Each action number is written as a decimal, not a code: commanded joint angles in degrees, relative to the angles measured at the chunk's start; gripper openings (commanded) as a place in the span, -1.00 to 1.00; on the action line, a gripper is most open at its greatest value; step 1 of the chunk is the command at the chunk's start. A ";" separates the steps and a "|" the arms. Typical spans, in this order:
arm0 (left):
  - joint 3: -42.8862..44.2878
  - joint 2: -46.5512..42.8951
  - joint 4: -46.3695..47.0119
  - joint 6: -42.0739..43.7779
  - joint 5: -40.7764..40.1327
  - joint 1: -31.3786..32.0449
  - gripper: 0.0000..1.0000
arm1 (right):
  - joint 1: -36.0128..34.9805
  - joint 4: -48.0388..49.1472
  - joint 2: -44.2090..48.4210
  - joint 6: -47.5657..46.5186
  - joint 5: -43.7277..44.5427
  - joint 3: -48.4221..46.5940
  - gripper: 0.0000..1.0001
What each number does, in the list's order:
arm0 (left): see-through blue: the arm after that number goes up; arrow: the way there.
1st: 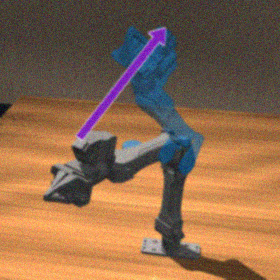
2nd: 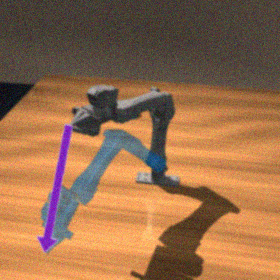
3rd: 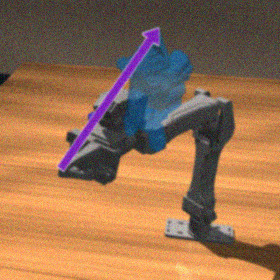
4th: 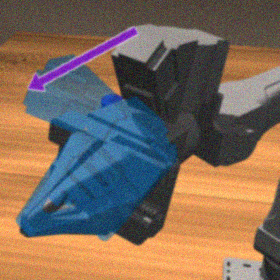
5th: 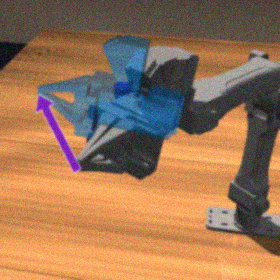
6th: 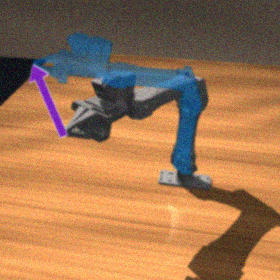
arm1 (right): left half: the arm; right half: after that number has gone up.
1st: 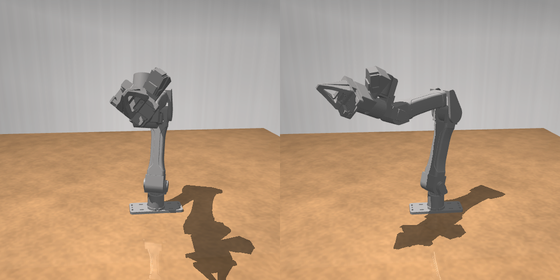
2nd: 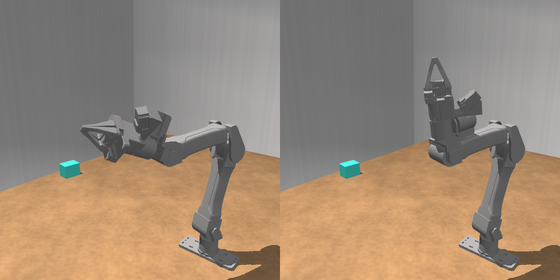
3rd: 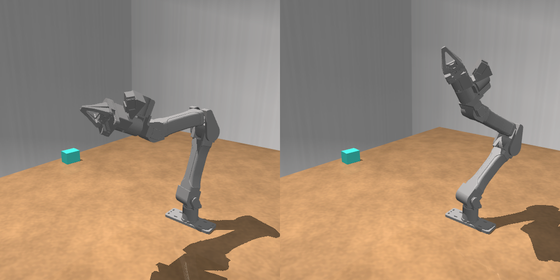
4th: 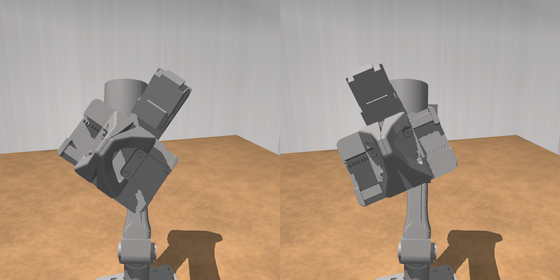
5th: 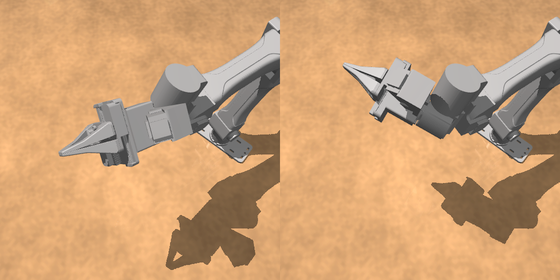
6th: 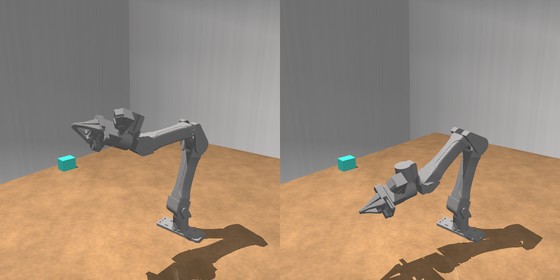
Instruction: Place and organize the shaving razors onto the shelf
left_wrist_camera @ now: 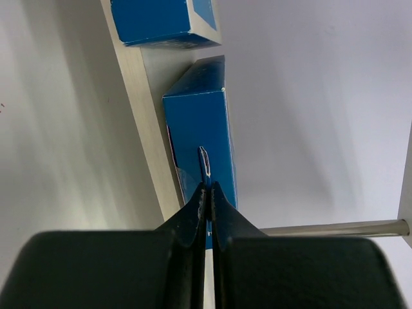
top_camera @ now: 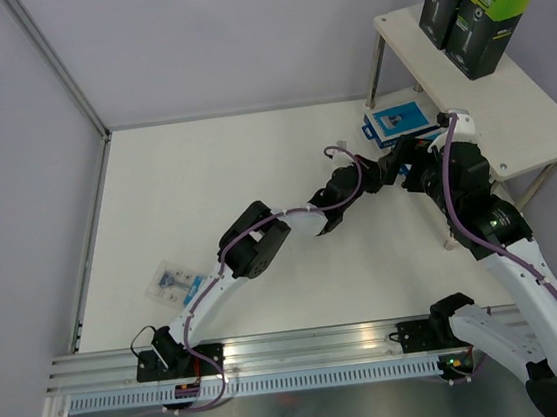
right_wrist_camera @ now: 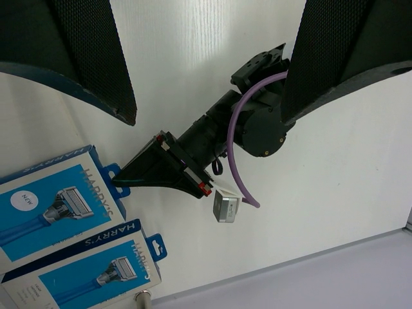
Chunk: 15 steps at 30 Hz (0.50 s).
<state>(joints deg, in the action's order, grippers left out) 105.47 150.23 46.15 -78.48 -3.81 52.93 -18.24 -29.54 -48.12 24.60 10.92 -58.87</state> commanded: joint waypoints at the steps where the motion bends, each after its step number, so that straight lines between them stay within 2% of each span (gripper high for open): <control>1: 0.88 -2.14 0.17 -1.33 1.70 -0.89 -0.95 | 0.05 1.24 -0.22 -0.69 1.21 -2.04 0.96; 15: 1.84 -1.44 -0.45 -1.59 2.67 -2.04 -0.95 | 0.05 1.94 -2.07 -0.08 0.51 -2.65 0.96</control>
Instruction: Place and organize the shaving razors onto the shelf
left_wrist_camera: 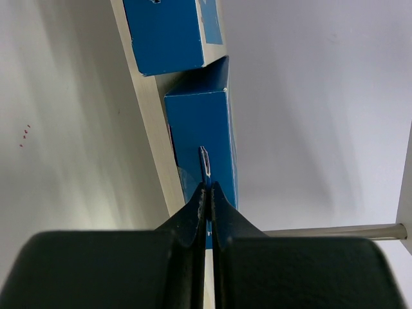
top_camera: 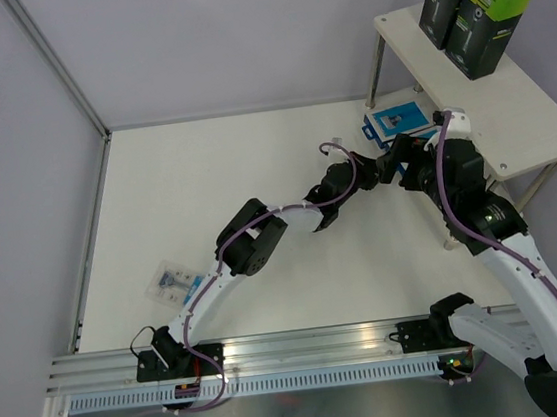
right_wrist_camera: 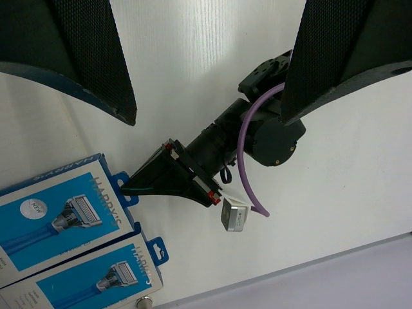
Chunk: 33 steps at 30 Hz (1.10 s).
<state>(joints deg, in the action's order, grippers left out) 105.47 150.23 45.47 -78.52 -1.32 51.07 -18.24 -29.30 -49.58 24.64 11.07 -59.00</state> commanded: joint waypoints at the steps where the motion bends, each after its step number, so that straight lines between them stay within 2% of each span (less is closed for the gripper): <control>1: 2.10 -1.26 0.06 -1.46 0.18 -0.18 -0.95 | 0.05 1.88 -0.69 -0.04 0.27 -2.61 0.96; 14: 4.65 0.50 -1.26 -2.07 -0.17 -0.36 -0.95 | 0.05 1.70 -1.75 0.23 0.09 -3.14 0.96; 21: 7.38 1.90 -3.99 -2.95 2.64 -0.44 -0.93 | 0.05 1.44 -1.04 0.23 0.62 -3.05 0.96; 33: 4.05 -0.20 -4.78 -3.13 2.82 -0.71 -0.39 | 0.05 1.09 -0.69 0.75 0.44 -3.14 0.96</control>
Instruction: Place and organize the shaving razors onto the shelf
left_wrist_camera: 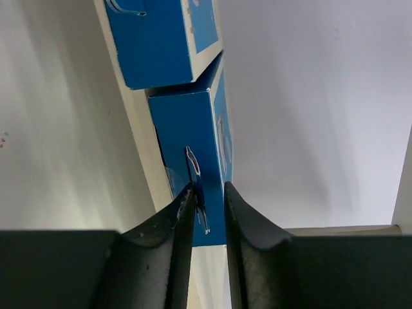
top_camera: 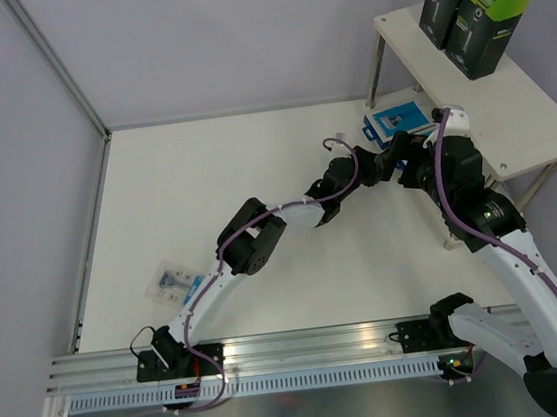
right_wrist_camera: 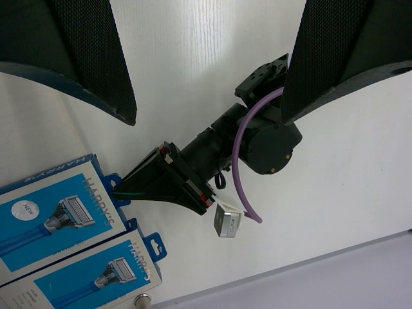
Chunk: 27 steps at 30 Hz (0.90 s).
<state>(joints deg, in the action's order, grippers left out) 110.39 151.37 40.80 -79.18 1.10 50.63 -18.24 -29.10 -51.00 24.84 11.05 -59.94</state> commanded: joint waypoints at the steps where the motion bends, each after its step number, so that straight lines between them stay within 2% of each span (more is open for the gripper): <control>1: -2.27 -1.78 0.07 -2.47 0.48 -0.36 -0.36 | 0.05 0.98 0.64 0.56 0.20 -2.11 0.96; 3: -4.12 -3.27 1.65 -2.47 0.22 -0.36 -0.32 | 0.05 0.89 0.73 0.82 0.11 -2.02 0.96; 9: -9.49 -6.96 4.02 -0.19 1.00 -0.88 0.09 | 0.05 0.80 0.73 1.35 -0.59 -1.93 0.96; 18: -18.62 -13.81 11.23 3.76 6.54 -3.25 0.18 | 0.05 1.50 0.47 1.70 -2.60 -2.11 0.96; 22: -30.02 -21.19 12.29 6.74 8.30 -5.36 0.25 | 0.05 3.17 -0.67 1.44 -6.55 -1.41 0.96; 27: -42.08 -34.45 7.73 13.94 13.66 -10.19 0.25 | 0.05 7.48 -2.43 1.27 -10.79 -0.53 0.96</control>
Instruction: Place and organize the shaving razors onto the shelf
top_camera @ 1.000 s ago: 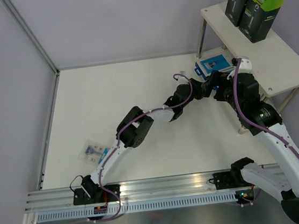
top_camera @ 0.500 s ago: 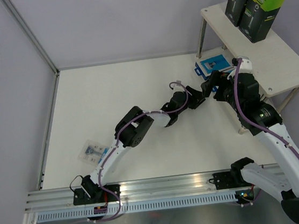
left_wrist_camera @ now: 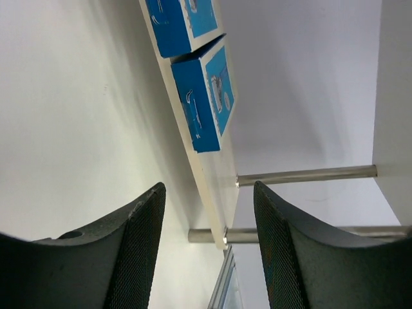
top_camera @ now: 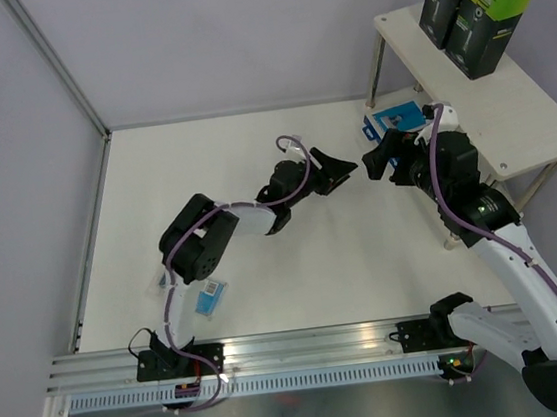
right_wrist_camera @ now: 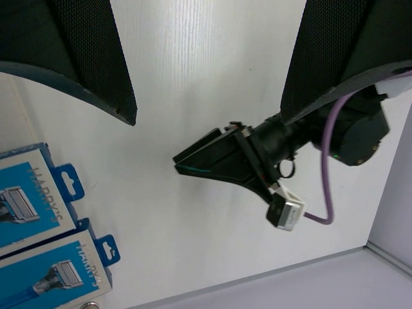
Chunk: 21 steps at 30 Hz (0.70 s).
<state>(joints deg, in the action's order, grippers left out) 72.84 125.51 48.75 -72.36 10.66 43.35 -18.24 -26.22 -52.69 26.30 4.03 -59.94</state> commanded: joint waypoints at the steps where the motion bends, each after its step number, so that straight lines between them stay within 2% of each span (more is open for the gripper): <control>1: -8.90 -11.14 -1.45 8.45 4.28 -3.53 0.25 | 0.05 5.73 -0.84 -0.64 -3.51 -0.53 0.96; 5: -17.54 -23.71 -13.91 16.44 4.73 -7.13 0.27 | 0.05 9.60 -1.10 -1.78 -3.85 -0.09 0.96; 6: -18.77 -28.96 -24.13 19.16 4.55 -8.80 0.28 | -0.04 10.39 -1.45 -1.70 -6.29 -0.09 0.96; 9: -19.31 -36.63 -40.79 25.22 1.05 -11.44 0.32 | 0.05 13.82 -2.94 -0.99 -11.48 1.05 0.96; 10: -19.92 -42.40 -49.37 26.29 -1.23 -11.71 0.43 | 0.05 15.83 -3.21 -0.56 -12.63 2.27 0.96; 11: -20.80 -45.41 -53.20 26.82 -6.91 -11.97 0.53 | 0.05 17.06 -3.56 0.75 -13.43 2.98 0.96; 14: -25.80 -56.67 -63.50 23.85 -15.90 -14.51 0.78 | 0.05 20.67 -5.14 2.60 -16.59 5.53 0.96; 17: -29.50 -65.55 -71.76 19.90 -20.14 -16.89 0.81 | 0.05 22.00 -6.20 3.05 -18.79 5.89 0.96; 21: -29.69 -70.66 -82.30 16.91 -24.44 -17.51 0.81 | 0.05 22.44 -7.08 1.30 -19.76 4.93 0.96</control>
<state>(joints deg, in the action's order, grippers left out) 43.59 56.51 -18.92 -52.45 -7.35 25.96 -18.26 -8.60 -59.81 28.25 -12.69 -53.74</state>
